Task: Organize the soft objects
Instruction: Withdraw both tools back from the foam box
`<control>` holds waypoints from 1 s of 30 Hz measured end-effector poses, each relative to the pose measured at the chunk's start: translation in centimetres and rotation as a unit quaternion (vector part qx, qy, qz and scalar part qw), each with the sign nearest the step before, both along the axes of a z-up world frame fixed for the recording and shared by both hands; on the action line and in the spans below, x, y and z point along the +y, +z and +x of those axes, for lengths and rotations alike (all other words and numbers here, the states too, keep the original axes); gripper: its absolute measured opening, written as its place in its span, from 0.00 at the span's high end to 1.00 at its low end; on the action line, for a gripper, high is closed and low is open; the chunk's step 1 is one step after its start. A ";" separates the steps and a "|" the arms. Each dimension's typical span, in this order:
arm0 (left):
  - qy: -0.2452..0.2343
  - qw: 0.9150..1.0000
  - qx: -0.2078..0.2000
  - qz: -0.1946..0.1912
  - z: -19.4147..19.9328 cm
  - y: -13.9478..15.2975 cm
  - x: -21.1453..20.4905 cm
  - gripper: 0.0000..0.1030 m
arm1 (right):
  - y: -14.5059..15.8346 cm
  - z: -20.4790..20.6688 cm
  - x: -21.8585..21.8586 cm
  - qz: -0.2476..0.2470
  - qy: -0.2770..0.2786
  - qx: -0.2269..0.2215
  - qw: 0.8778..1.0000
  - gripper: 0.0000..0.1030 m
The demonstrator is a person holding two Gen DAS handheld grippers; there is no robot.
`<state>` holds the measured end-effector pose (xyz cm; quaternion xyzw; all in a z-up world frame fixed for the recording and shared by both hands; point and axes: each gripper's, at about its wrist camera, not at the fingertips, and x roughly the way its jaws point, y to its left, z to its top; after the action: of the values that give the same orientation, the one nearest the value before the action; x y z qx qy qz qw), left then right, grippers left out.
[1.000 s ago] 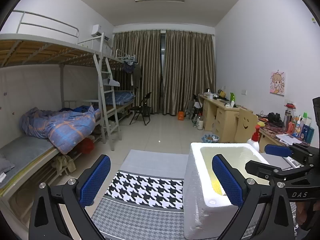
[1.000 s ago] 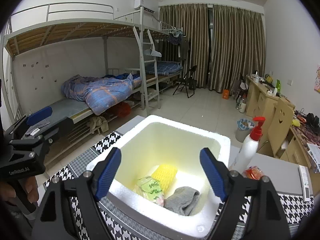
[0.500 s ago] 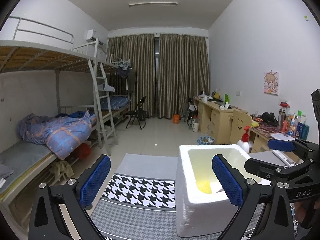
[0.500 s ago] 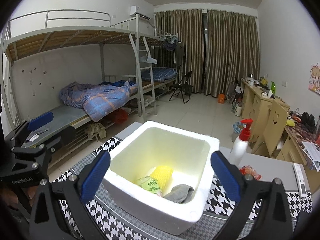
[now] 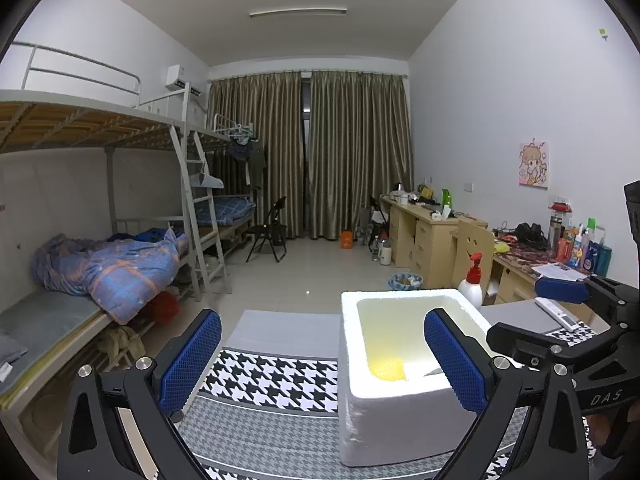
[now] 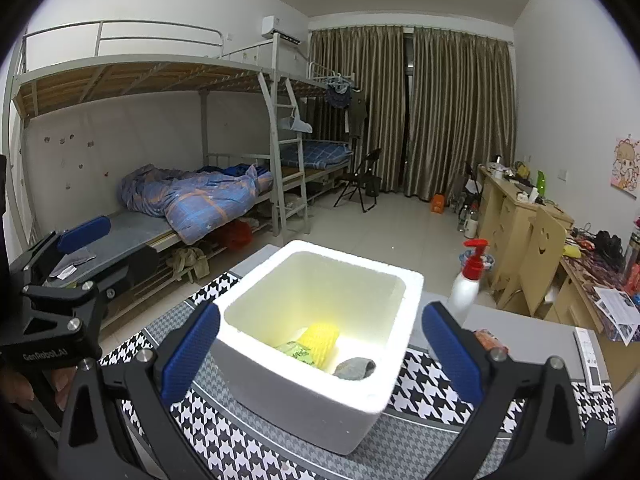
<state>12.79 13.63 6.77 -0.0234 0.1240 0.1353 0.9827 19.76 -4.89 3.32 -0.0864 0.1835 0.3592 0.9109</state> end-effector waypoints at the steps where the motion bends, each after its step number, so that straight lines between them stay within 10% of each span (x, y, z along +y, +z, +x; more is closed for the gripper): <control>1: -0.001 1.000 0.000 0.000 0.0 0.1 -0.1 0.01 | 0.0 -0.1 -0.3 0.003 -0.002 -0.001 1.000 0.01; 30: -0.041 0.999 -0.010 0.010 -2.6 0.7 -2.9 0.01 | -0.2 -2.7 -3.1 0.011 -0.021 -0.025 0.999 0.01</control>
<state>10.24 10.71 7.51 -0.0102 0.1136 0.0963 0.9888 17.01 -8.00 3.17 -0.0818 0.1588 0.3401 0.9233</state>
